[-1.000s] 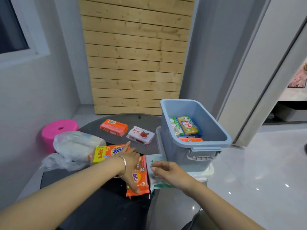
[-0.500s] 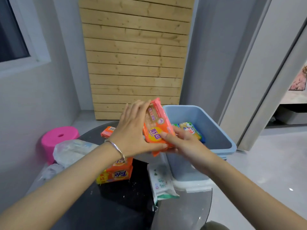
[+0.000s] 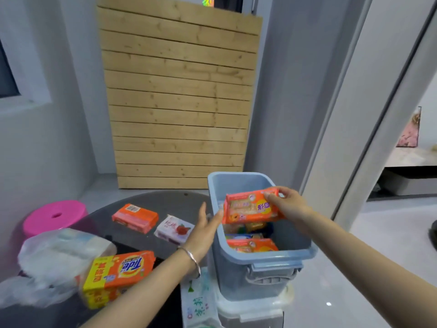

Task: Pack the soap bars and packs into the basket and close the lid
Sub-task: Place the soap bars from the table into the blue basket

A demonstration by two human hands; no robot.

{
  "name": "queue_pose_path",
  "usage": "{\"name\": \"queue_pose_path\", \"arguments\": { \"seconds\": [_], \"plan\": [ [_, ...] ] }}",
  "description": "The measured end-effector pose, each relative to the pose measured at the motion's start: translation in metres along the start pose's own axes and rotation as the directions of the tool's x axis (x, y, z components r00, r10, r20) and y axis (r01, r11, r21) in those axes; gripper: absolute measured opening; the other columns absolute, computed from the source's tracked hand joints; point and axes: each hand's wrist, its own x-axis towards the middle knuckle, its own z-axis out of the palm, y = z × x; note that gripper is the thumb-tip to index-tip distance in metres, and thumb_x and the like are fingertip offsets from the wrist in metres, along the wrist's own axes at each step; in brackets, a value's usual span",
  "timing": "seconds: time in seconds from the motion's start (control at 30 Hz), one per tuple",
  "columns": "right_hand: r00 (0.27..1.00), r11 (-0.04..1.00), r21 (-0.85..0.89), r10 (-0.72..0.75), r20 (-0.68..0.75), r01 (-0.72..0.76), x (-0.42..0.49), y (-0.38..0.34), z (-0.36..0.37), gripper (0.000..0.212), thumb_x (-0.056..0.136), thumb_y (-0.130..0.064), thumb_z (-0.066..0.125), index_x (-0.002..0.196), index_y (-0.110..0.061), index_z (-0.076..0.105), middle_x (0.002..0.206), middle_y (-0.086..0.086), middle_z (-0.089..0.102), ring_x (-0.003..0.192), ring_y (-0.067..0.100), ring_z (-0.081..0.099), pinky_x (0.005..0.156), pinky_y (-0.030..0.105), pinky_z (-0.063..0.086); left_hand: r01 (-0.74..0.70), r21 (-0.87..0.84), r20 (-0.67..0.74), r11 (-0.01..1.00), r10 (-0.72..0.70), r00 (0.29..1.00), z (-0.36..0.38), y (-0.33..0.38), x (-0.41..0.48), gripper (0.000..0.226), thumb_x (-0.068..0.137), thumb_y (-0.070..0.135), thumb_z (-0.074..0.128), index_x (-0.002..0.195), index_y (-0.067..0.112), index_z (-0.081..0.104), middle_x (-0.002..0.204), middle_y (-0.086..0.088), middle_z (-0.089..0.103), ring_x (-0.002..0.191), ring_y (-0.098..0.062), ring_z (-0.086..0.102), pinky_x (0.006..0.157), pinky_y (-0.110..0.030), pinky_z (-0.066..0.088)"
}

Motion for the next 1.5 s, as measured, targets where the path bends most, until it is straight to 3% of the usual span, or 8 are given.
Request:
{"name": "queue_pose_path", "arguments": {
  "seconds": [0.23, 0.53, 0.7, 0.93, 1.17, 1.3, 1.4, 1.5],
  "plan": [
    [0.916, 0.925, -0.298, 0.316, 0.249, -0.238, 0.018, 0.017, 0.025, 0.031, 0.099, -0.024, 0.043, 0.121, -0.008, 0.058, 0.115, 0.013, 0.067, 0.101, 0.026, 0.065, 0.1, 0.039, 0.048, -0.072, -0.139, -0.006, 0.988, 0.072, 0.997, 0.009, -0.013, 0.01, 0.036, 0.097, 0.024, 0.039, 0.132, 0.03, 0.035, 0.101, 0.01, 0.064, 0.075, 0.006, 0.067, 0.06, -0.009, 0.051],
    [0.878, 0.849, -0.506, 0.352, 0.324, -0.153, 0.012, 0.012, 0.014, 0.044, 0.096, -0.023, 0.051, 0.14, -0.018, 0.046, 0.132, 0.006, 0.058, 0.108, 0.019, 0.058, 0.095, 0.027, 0.041, -0.011, -0.12, -0.001, 0.993, 0.011, 1.0, 0.005, -0.008, 0.005, 0.044, 0.096, 0.027, 0.042, 0.138, 0.021, 0.032, 0.125, -0.002, 0.058, 0.094, -0.001, 0.061, 0.069, -0.007, 0.05],
    [0.963, 0.852, -0.522, 0.1, 0.249, 0.046, 0.002, -0.014, 0.01, 0.045, 0.092, -0.015, 0.056, 0.137, -0.014, 0.048, 0.136, 0.01, 0.053, 0.119, 0.023, 0.056, 0.102, 0.029, 0.042, 0.004, 0.098, -0.144, 0.995, 0.01, 0.989, -0.053, 0.0, 0.004, 0.051, 0.094, 0.034, 0.045, 0.141, 0.017, 0.035, 0.144, -0.002, 0.042, 0.125, -0.012, 0.043, 0.095, -0.02, 0.032],
    [0.9, 0.915, -0.251, -0.204, 0.385, 0.315, -0.027, -0.083, 0.106, 0.024, 0.091, -0.017, 0.058, 0.113, -0.017, 0.065, 0.112, 0.004, 0.066, 0.091, 0.009, 0.054, 0.061, 0.004, 0.04, 0.187, 0.284, -0.356, 0.94, -0.078, 0.931, -0.188, -0.01, 0.024, 0.042, 0.097, 0.032, 0.041, 0.131, 0.008, 0.047, 0.138, -0.015, 0.049, 0.124, -0.03, 0.049, 0.109, -0.04, 0.035],
    [0.787, 0.769, -0.526, 0.048, 0.616, 0.364, 0.006, -0.041, 0.257, 0.071, 0.086, -0.034, 0.066, 0.143, -0.005, 0.035, 0.147, 0.012, 0.042, 0.132, 0.025, 0.044, 0.109, 0.03, 0.035, 0.288, 0.51, -0.345, 0.81, -0.114, 0.932, -0.236, -0.028, 0.043, 0.032, 0.099, 0.037, 0.03, 0.081, 0.021, 0.052, 0.112, -0.014, 0.057, 0.094, -0.017, 0.045, 0.079, -0.026, 0.028],
    [0.821, 0.797, -0.531, 0.082, 0.566, 0.287, 0.033, -0.009, 0.3, 0.075, 0.078, -0.035, 0.073, 0.14, -0.009, 0.04, 0.138, 0.012, 0.052, 0.122, 0.028, 0.053, 0.103, 0.037, 0.045, 0.295, 0.518, -0.329, 0.803, -0.131, 0.935, -0.255, -0.039, 0.049, 0.042, 0.099, 0.039, 0.027, 0.107, 0.011, 0.057, 0.114, -0.014, 0.056, 0.108, -0.026, 0.052, 0.08, -0.026, 0.027],
    [0.846, 0.758, -0.572, 0.053, 0.531, 0.312, 0.047, 0.008, 0.317, 0.075, 0.075, -0.034, 0.073, 0.14, -0.015, 0.04, 0.138, 0.009, 0.053, 0.122, 0.028, 0.053, 0.102, 0.04, 0.046, 0.289, 0.489, -0.311, 0.823, -0.145, 0.939, -0.259, -0.049, 0.051, 0.032, 0.099, 0.04, 0.027, 0.086, 0.023, 0.051, 0.102, -0.002, 0.049, 0.095, -0.018, 0.046, 0.081, -0.025, 0.028],
    [0.863, 0.743, -0.569, -0.024, 0.504, 0.352, 0.053, 0.012, 0.328, 0.075, 0.075, -0.036, 0.073, 0.14, -0.02, 0.041, 0.138, 0.006, 0.053, 0.123, 0.026, 0.052, 0.1, 0.034, 0.043, 0.269, 0.446, -0.294, 0.854, -0.144, 0.945, -0.261, -0.054, 0.054, 0.039, 0.098, 0.041, 0.029, 0.119, 0.015, 0.049, 0.122, -0.005, 0.053, 0.112, -0.02, 0.049, 0.088, -0.025, 0.03]
  ]
}}
